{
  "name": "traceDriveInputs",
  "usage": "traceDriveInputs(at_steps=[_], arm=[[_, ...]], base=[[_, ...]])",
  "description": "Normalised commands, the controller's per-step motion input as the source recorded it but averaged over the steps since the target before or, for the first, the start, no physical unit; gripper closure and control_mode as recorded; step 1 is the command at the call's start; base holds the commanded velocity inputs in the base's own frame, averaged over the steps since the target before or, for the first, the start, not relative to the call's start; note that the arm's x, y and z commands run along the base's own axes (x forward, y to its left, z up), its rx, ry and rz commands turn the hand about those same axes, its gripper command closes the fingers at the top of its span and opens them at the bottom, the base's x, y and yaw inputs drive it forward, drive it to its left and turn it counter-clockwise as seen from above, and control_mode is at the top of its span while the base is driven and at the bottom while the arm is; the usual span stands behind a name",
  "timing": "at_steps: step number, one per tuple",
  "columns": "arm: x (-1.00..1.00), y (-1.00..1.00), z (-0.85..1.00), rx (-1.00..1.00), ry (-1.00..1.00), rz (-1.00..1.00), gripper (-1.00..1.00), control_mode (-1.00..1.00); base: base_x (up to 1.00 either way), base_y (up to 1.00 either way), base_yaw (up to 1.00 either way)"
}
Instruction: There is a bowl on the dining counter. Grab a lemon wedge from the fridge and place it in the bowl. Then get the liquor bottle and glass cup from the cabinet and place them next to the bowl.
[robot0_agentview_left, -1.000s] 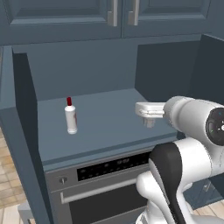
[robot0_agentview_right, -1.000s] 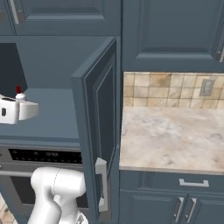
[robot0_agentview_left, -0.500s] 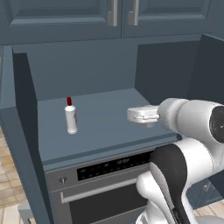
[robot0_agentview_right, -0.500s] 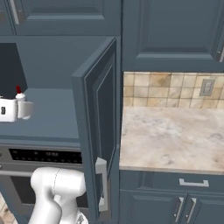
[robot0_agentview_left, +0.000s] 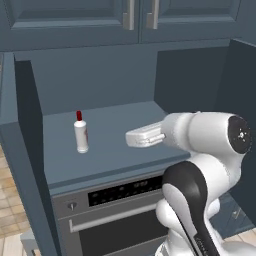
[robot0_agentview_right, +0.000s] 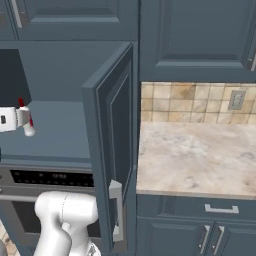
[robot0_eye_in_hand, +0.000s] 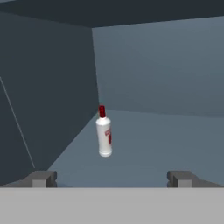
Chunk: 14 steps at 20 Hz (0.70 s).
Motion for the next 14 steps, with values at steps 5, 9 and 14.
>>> traceDriveInputs(at_steps=[5, 9, 14], arm=[[0.19, 0.44, -0.1, 0.0, 0.0, 0.12, -1.0, -1.0], [0.22, 0.28, -0.04, 0.0, 0.0, 0.0, -1.0, -1.0], [0.15, 0.04, 0.0, 0.0, 0.03, 0.0, -1.0, -1.0]], base=[[0.0, 0.0, 0.0], [0.0, 0.0, 0.0], [0.0, 0.0, 0.0]])
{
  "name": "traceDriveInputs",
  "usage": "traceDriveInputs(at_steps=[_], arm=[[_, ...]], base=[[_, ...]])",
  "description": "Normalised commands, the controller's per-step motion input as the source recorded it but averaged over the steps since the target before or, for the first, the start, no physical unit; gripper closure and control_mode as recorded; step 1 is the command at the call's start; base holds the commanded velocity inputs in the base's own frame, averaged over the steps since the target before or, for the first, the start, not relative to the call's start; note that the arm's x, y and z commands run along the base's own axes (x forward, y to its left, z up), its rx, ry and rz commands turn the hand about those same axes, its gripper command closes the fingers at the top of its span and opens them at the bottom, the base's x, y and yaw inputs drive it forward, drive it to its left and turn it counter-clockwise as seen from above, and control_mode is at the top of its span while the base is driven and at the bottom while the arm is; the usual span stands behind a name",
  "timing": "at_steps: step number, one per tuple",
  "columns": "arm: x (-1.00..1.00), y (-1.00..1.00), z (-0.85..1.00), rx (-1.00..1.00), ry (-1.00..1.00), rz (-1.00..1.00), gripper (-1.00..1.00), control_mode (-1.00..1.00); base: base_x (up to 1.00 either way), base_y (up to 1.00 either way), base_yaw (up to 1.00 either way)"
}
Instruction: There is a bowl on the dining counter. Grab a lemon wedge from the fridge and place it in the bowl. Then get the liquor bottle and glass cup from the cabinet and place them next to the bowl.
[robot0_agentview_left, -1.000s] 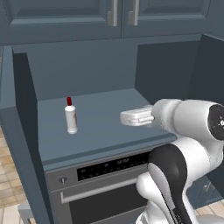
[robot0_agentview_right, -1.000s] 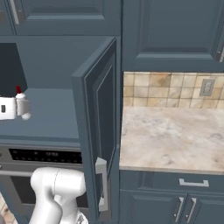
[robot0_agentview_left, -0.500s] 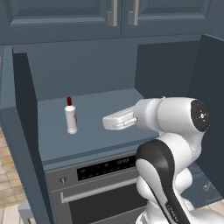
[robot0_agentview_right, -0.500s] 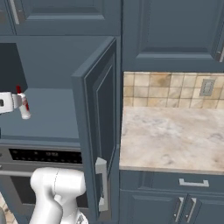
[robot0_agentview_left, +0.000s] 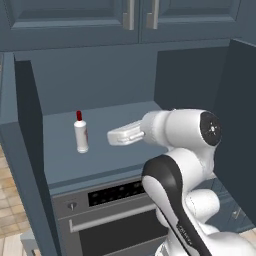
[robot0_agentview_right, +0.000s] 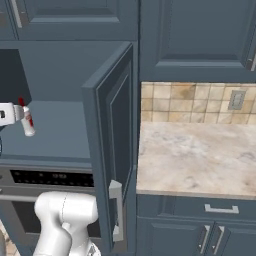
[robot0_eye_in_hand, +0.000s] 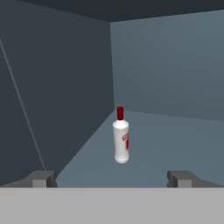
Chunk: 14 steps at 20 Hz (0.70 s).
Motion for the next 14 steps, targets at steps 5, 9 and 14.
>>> traceDriveInputs(at_steps=[5, 9, 14], arm=[[0.26, 0.0, -0.07, 0.0, 0.02, 0.01, -1.0, -1.0], [0.26, 0.0, -0.18, 0.0, 0.0, 0.08, -1.0, -1.0], [0.19, -0.01, -0.19, 0.0, -0.01, 0.08, -1.0, -1.0]], base=[[0.0, 0.0, 0.0], [0.0, 0.0, 0.0], [0.0, 0.0, 0.0]])
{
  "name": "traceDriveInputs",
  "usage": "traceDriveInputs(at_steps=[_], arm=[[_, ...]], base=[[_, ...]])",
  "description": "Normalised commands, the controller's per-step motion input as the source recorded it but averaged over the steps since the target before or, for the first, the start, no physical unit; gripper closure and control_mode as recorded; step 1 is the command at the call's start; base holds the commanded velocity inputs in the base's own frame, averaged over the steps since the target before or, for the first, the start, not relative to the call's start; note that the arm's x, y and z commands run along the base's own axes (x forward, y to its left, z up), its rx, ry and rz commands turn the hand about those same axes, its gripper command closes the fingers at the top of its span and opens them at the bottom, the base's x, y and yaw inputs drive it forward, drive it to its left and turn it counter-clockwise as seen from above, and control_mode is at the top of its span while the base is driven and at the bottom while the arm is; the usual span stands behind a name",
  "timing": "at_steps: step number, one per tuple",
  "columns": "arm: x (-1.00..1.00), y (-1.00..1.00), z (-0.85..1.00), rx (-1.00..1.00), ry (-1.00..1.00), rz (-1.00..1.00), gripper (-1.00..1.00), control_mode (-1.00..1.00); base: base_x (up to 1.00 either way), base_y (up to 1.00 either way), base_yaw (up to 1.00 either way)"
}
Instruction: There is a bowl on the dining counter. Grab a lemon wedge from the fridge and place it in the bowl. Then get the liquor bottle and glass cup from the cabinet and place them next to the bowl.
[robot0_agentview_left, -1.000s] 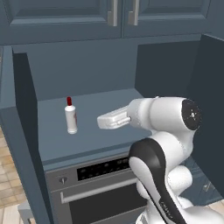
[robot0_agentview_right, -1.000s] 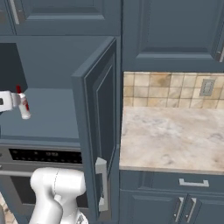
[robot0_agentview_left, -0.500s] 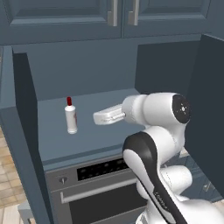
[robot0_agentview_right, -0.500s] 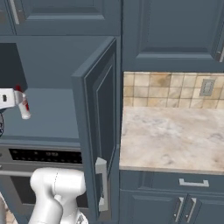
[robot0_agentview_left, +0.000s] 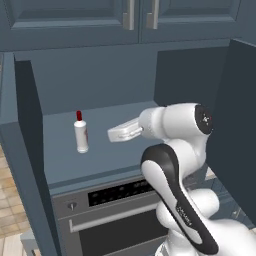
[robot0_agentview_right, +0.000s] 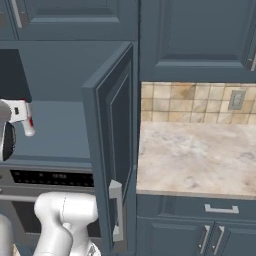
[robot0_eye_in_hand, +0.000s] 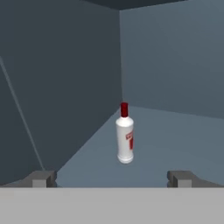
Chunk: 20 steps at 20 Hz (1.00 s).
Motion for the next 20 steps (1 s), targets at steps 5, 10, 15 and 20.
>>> traceDriveInputs(at_steps=[5, 10, 15, 20], arm=[[0.13, -0.01, -0.22, 0.0, -0.09, 0.09, -1.0, -1.0], [0.13, 0.0, -0.17, 0.0, -0.11, 0.05, -1.0, -1.0], [0.17, 0.0, -0.11, 0.0, -0.07, 0.02, -1.0, -1.0], [0.26, 0.0, -0.07, 0.0, -0.06, 0.0, -1.0, -1.0]], base=[[0.0, 0.0, 0.0], [0.0, 0.0, 0.0], [0.0, 0.0, 0.0], [0.0, 0.0, 0.0]])
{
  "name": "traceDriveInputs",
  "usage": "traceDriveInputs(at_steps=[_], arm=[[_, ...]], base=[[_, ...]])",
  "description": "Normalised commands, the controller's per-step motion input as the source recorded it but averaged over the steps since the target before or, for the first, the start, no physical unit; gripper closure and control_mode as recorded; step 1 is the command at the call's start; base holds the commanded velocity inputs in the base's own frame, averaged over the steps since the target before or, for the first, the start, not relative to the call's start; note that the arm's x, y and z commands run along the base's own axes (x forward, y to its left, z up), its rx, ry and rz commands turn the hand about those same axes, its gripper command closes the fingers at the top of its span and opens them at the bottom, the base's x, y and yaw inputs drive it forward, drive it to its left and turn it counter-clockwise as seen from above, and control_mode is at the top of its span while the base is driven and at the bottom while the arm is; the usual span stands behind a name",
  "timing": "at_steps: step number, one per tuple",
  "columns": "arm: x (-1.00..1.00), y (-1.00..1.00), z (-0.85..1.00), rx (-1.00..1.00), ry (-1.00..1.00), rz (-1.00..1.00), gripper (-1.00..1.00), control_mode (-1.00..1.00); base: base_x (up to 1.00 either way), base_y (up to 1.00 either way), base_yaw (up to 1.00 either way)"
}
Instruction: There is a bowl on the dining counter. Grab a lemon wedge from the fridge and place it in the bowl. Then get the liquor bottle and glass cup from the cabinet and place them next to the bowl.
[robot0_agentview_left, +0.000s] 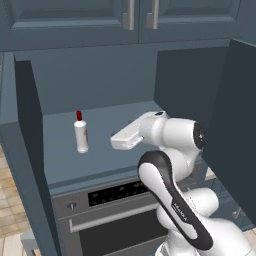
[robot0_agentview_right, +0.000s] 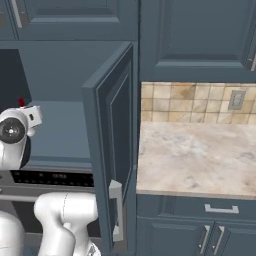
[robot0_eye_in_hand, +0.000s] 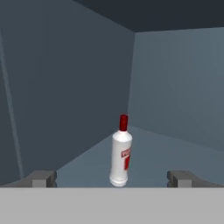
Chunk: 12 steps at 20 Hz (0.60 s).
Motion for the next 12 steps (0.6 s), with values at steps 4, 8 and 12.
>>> traceDriveInputs(at_steps=[4, 8, 12], arm=[[0.26, 0.0, -0.07, 0.01, -0.03, 0.0, -1.0, -1.0], [0.17, 0.0, -0.01, 0.02, 0.0, 0.0, -1.0, -1.0], [0.19, 0.0, 0.0, 0.0, 0.0, 0.0, -1.0, -1.0]], base=[[0.0, 0.0, 0.0], [0.0, 0.0, 0.0], [0.0, 0.0, 0.0]])
